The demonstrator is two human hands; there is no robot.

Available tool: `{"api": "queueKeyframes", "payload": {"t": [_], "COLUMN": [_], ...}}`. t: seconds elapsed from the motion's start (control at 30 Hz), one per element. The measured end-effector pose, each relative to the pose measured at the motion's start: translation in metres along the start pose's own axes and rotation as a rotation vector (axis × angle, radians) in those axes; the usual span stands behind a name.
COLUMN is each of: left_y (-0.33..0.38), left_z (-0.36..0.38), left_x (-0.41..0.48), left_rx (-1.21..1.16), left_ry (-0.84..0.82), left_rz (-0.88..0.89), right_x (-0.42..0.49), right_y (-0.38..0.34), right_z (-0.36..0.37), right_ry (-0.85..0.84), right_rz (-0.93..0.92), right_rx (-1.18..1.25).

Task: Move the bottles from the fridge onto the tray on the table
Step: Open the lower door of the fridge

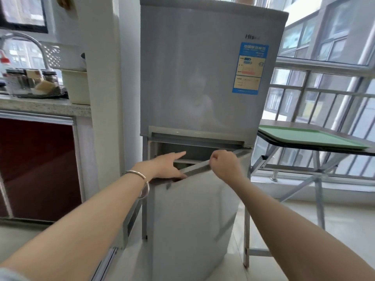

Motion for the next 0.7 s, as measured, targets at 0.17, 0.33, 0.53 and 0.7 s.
{"api": "queueKeyframes", "payload": {"t": [0.17,0.33,0.53,0.7], "left_y": [0.070,0.145,0.208,0.246], "left_z": [0.027,0.067,0.121,0.148], "left_x": [-0.008,-0.006,0.007,0.043], "left_rx": [-0.059,0.126,0.247,0.360], "left_ry": [-0.285,-0.336,-0.226,-0.135], "left_rz": [0.073,0.263,0.451,0.558], "right_x": [-0.030,-0.054,-0.075,-0.106], "right_y": [0.045,0.081,0.108,0.156], "right_z": [-0.030,-0.062,-0.097,-0.119], "right_ry": [-0.089,-0.232,-0.303,-0.245], "right_rz": [0.142,0.260,0.380,0.530], "right_rx": [-0.068,-0.012,0.164,0.083]}}
Point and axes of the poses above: each hand's wrist, its own x-axis towards the middle knuckle, its own z-axis out of the palm, y = z × x, the point moved 2 cm from there along x, towards the middle knuckle, and after that the axes turned 12 degrees about -y, right-handed, at the moved point
